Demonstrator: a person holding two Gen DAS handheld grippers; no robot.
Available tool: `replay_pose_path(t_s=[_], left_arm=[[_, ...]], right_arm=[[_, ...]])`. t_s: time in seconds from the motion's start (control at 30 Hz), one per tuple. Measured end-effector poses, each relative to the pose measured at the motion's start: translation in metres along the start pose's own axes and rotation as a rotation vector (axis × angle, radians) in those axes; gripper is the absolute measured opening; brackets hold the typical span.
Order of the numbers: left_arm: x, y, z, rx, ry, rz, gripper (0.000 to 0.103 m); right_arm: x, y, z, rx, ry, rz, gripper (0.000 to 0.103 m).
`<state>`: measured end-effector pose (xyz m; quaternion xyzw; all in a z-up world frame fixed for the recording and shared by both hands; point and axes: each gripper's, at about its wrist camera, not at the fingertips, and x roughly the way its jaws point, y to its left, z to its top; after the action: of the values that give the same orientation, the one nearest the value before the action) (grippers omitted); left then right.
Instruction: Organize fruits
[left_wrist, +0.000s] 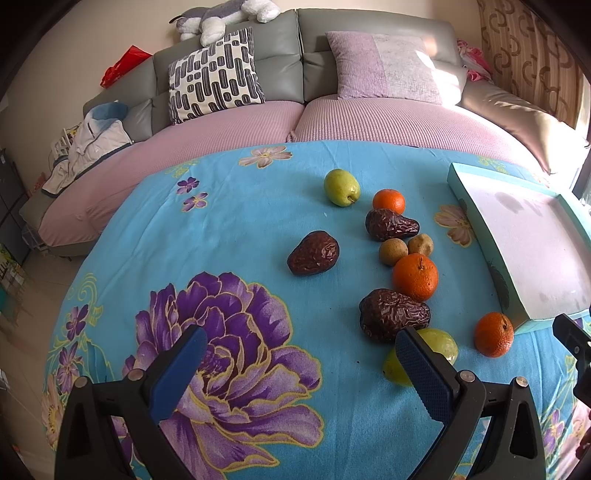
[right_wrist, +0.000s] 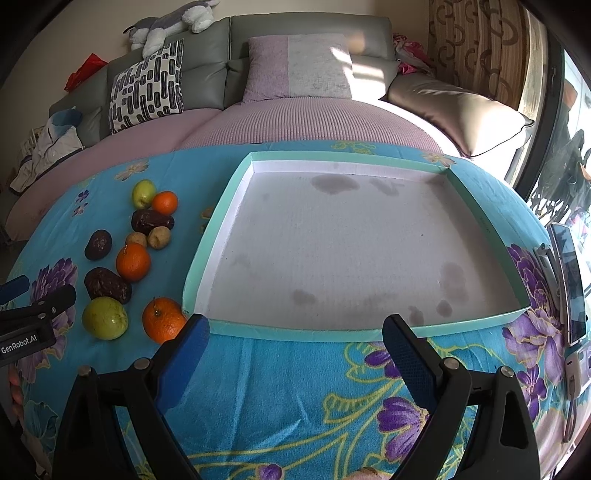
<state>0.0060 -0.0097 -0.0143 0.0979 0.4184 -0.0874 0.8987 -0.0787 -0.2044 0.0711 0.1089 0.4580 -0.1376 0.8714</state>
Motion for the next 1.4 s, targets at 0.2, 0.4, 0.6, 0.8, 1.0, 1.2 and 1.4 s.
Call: replay_pose_path(t_s=[0.2, 0.4, 0.6, 0.8, 1.0, 1.2, 1.4], left_arm=[[-0.002, -0.001, -0.001, 0.002, 0.001, -0.01, 0.103], [-0.007, 0.002, 0.0, -0.008, 0.001, -0.031, 0.103], [-0.011, 0.008, 0.0, -0.026, 0.0, -0.039, 0.103], [-0.014, 0.017, 0.001, -0.05, -0.008, -0.043, 0.103], [-0.019, 0.033, 0.003, -0.106, -0.049, -0.008, 0.103], [-0.024, 0.056, 0.003, -0.192, -0.11, -0.031, 0.103], [-0.02, 0.052, 0.004, -0.184, -0.124, -0.093, 0.103]], right_arm=[[-0.001, 0.004, 0.0, -0.012, 0.0, 0.0, 0.095], [-0.003, 0.008, 0.001, -0.022, -0.005, 0.002, 0.095], [-0.003, 0.015, 0.001, -0.033, -0.001, 0.0, 0.095], [-0.003, 0.022, 0.002, -0.046, 0.0, 0.001, 0.095], [-0.011, 0.033, 0.005, -0.063, -0.03, 0.05, 0.095], [-0.019, 0.052, 0.007, -0.099, -0.073, 0.142, 0.094], [-0.013, 0.071, 0.004, -0.153, -0.041, 0.207, 0.068]])
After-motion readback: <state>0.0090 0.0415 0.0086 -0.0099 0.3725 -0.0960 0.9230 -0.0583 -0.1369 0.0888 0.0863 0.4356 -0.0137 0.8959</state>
